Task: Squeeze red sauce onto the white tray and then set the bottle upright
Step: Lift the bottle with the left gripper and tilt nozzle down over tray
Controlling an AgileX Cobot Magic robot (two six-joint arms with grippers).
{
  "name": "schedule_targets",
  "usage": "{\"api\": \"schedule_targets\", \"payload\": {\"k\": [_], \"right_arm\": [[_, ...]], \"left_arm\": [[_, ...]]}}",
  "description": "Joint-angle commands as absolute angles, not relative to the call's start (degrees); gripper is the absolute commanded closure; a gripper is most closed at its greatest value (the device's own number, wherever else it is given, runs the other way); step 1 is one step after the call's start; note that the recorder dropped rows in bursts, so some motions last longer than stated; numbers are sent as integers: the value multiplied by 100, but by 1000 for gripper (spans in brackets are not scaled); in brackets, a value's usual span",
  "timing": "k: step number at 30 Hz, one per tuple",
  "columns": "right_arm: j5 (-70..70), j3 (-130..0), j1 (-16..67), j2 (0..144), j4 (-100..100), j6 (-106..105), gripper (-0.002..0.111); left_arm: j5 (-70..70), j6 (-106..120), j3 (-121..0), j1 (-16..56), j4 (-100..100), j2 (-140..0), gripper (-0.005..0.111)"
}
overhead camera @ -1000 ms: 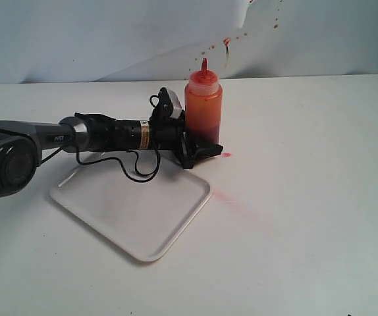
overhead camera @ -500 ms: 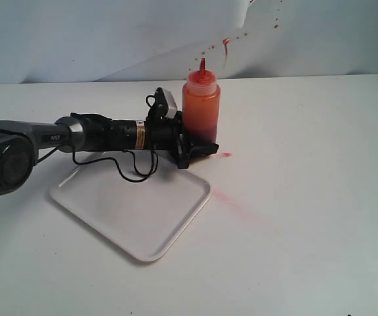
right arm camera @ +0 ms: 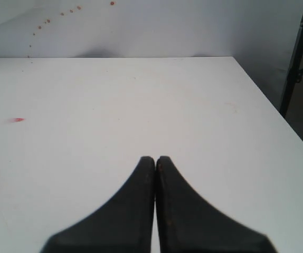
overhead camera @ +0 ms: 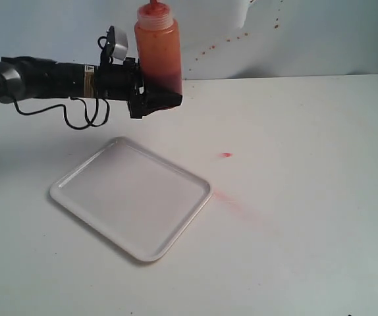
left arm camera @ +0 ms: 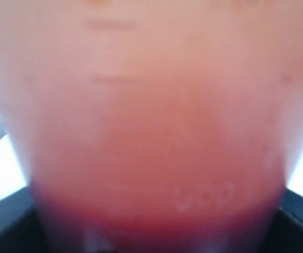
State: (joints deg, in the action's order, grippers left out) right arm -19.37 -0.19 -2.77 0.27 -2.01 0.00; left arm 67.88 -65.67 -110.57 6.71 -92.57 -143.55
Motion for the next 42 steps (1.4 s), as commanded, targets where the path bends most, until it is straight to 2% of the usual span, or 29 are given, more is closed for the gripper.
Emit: {"api": "schedule_targets", "payload": {"k": [1,8,20,25,30,37,42], "right_arm": [[-1931,0,-283,0,-196,0,108],[-1931,0,-283,0,-196,0,108],[-1931,0,-283,0,-196,0,108],[-1931,0,-283,0,-196,0,108],[-1931,0,-283,0,-196,0,108],[-1931,0,-283,0,-196,0,108],[-1931,0,-283,0,-196,0,108]], "left_arm": [[6996,-7725,-11068,585,-9995,-13676,107],[6996,-8088,-10176,200,-9995,-12635,107],[6844,-7024,-7291,-871,-9995,-10055,107],[5642,-6556,-6183,-868,-9995,-9309,107],[4238,-6415,-5522,-868,-9995,-8996,107],[3317,-5469,-5055,-868,-9995,-9003,107],[3271,-5329,-5004,-868,-9995,-9005,107]]}}
